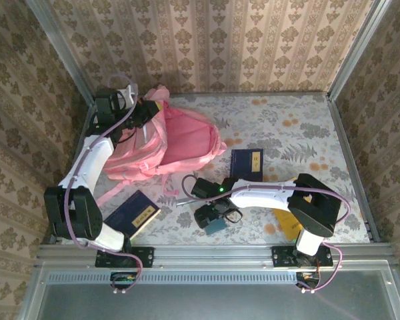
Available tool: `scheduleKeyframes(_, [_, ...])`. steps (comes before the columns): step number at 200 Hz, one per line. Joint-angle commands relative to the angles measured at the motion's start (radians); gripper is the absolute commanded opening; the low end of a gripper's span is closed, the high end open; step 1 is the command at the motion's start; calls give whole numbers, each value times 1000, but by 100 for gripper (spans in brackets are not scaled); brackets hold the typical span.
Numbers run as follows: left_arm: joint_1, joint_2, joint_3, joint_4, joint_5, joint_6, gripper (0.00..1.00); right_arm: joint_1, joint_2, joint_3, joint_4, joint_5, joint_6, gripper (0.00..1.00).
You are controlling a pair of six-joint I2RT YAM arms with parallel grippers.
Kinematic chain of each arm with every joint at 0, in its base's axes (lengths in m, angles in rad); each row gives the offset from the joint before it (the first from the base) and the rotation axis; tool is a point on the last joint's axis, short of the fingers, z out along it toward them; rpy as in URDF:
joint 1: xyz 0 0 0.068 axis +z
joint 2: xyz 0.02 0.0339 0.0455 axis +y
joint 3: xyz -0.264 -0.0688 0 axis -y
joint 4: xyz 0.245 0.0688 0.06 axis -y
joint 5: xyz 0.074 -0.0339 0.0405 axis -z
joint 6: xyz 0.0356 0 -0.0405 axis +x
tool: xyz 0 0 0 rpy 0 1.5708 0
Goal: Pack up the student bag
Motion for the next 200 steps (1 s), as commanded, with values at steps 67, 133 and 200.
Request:
scheduleKeyframes(67, [18, 12, -5, 93, 31, -28, 0, 38, 123, -5, -7, 13, 52, 70])
scheduleKeyframes(133, [18, 14, -8, 98, 32, -32, 0, 41, 9, 52, -145, 169, 16, 52])
scheduleKeyframes(200, [18, 14, -6, 94, 30, -29, 0, 104, 125, 176, -396, 498, -44, 53])
